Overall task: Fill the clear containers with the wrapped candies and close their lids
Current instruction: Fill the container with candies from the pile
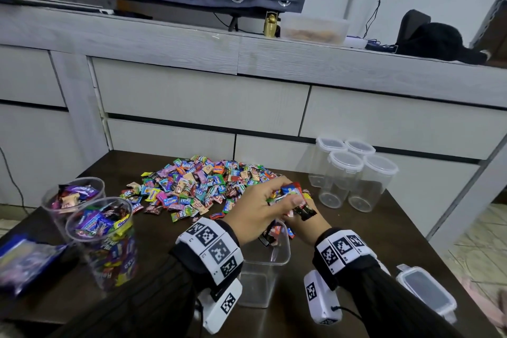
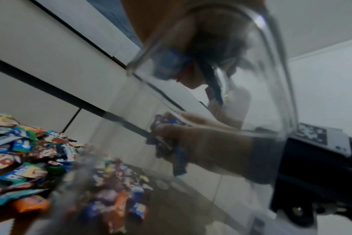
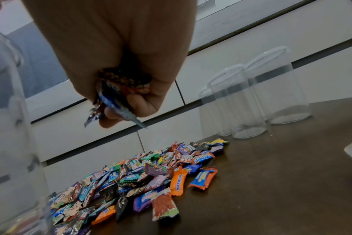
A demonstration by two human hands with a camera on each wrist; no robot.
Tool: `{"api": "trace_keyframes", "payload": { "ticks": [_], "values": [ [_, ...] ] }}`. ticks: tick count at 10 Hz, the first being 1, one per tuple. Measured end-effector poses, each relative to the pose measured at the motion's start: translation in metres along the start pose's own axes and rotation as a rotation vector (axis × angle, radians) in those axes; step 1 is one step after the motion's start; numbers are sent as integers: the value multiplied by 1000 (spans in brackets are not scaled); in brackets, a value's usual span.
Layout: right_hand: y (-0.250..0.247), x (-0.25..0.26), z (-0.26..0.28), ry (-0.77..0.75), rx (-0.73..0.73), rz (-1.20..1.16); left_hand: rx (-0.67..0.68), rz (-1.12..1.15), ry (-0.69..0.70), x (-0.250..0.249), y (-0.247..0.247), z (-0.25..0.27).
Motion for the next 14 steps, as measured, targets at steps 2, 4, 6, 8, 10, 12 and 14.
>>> {"api": "trace_keyframes", "payload": {
  "ticks": [2,4,6,8,10,12,14],
  "values": [
    [-2,1,2,9,37,-4,19,26,-43,7,7,1],
    [-7,4,9,-27,17,74,96,-280,-73,14,2,7],
    [-6,9,11,-68,21,101,43,-435,-46,16,3,7],
    [-14,8,12,-68,-34,98,-48,-574,-56,12,3,3],
    [-23,13,14,-91,-59,76,-3,-530,-128,23,0,5],
    [-25,14,15,-65,-33,78,30,-533,-121,20,2,10],
    [-24,16,15,-74,-32,82,41,-590,-36,9,8,18]
  ]
}}
Point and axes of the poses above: each hand's wrist, its own z-axis away from the middle knuckle, its own y-axis out of the palm, x = y × z, the point moved 8 cm from there along -z, towards the middle knuckle, and after that the axes turned 11 degrees about x, right-handed, at the moved point
